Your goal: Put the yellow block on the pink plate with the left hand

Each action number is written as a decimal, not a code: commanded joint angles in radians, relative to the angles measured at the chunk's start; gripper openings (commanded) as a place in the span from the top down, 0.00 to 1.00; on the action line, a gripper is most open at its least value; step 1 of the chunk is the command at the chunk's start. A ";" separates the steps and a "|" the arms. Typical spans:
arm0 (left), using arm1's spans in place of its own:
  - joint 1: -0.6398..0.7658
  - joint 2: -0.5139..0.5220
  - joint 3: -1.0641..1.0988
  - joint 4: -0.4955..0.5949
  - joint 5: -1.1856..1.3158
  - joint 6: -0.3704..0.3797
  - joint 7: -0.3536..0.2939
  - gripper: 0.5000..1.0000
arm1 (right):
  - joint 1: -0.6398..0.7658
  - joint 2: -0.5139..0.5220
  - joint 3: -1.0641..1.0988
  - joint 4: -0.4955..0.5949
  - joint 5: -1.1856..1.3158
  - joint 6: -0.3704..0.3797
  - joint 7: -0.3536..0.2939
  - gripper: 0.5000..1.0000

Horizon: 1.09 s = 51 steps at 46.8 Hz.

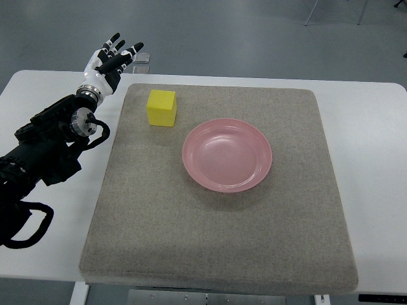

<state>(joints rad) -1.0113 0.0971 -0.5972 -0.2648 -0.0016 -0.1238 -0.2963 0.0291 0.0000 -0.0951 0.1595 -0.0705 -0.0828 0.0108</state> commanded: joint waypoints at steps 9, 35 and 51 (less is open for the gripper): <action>-0.001 0.010 0.004 0.006 0.002 0.001 0.019 0.03 | 0.000 0.000 0.000 0.000 0.000 0.000 0.000 0.15; -0.070 0.050 0.240 -0.001 0.018 -0.003 0.109 0.03 | 0.000 0.000 0.000 0.000 0.000 0.000 0.000 0.15; -0.135 0.115 0.376 -0.091 0.175 -0.019 0.108 0.04 | 0.000 0.000 0.000 0.000 0.000 0.000 0.000 0.15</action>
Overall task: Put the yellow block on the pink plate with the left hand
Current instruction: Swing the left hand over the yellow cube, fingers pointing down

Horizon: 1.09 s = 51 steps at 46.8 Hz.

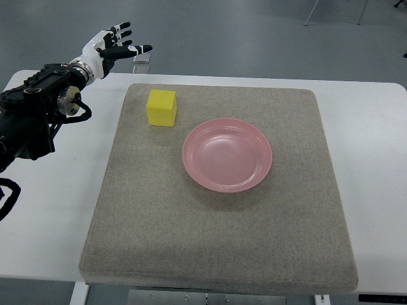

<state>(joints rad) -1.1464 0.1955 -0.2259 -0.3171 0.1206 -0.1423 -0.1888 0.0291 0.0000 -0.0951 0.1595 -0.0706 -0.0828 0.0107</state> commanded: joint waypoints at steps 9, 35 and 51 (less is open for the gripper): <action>-0.013 0.044 0.028 -0.093 0.278 -0.005 0.002 0.03 | 0.000 0.000 0.000 0.000 0.000 0.000 0.000 0.15; -0.122 0.119 0.112 -0.125 0.887 -0.203 -0.020 0.05 | 0.000 0.000 0.000 0.000 0.000 0.000 0.000 0.15; -0.159 0.137 0.157 -0.250 1.065 -0.221 -0.138 0.05 | 0.000 0.000 0.000 0.000 0.000 0.000 0.000 0.15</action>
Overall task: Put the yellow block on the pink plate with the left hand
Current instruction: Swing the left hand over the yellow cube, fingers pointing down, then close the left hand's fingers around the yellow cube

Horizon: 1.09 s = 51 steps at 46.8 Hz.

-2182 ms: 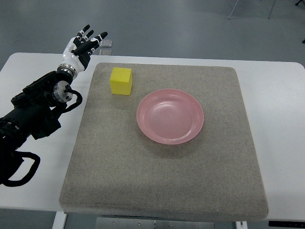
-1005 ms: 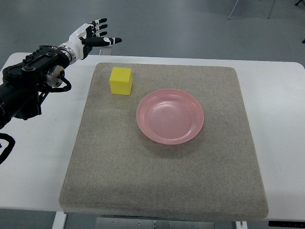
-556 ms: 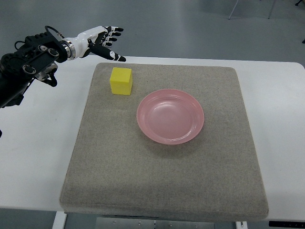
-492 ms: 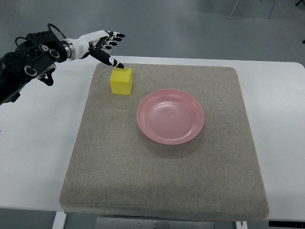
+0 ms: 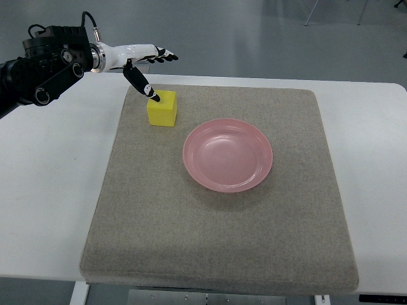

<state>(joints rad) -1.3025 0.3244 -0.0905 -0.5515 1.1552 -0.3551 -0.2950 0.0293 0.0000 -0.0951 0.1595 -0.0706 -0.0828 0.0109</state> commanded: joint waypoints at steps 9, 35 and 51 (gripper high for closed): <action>-0.006 0.024 0.069 -0.015 0.077 -0.007 -0.067 0.05 | 0.000 0.000 0.000 0.000 0.000 0.000 0.000 0.15; 0.008 0.019 0.097 -0.015 0.078 -0.007 -0.093 0.05 | 0.000 0.000 0.000 0.000 0.000 0.000 0.000 0.15; 0.011 0.016 0.106 -0.010 0.078 -0.005 -0.110 0.05 | 0.000 0.000 0.000 0.000 0.000 0.000 0.000 0.15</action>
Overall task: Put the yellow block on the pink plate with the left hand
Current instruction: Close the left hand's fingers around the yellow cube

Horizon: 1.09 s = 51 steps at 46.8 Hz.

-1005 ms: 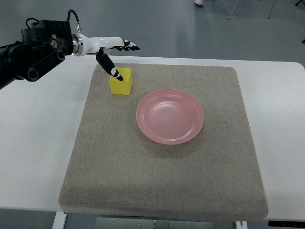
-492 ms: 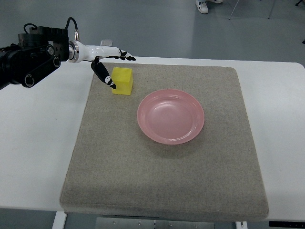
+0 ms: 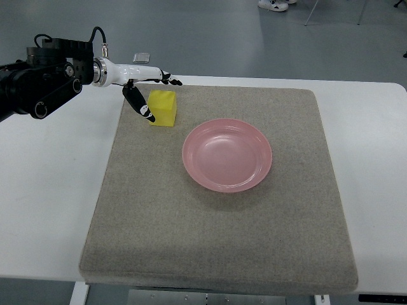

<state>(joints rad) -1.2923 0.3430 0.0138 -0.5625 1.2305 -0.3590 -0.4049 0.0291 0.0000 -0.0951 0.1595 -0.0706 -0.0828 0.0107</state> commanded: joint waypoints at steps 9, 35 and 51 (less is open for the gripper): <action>0.001 -0.009 0.054 0.003 0.004 0.008 0.001 0.11 | 0.000 0.000 0.000 0.000 0.000 0.000 0.000 0.15; 0.019 -0.032 0.057 0.021 0.006 0.068 0.011 0.38 | 0.000 0.000 0.000 0.000 0.000 0.000 0.000 0.15; 0.018 -0.032 0.054 0.029 0.000 0.069 0.012 0.68 | 0.000 0.000 0.000 0.000 0.000 0.000 0.000 0.15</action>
<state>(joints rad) -1.2732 0.3128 0.0683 -0.5339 1.2329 -0.2899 -0.3924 0.0291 0.0000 -0.0951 0.1595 -0.0706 -0.0828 0.0107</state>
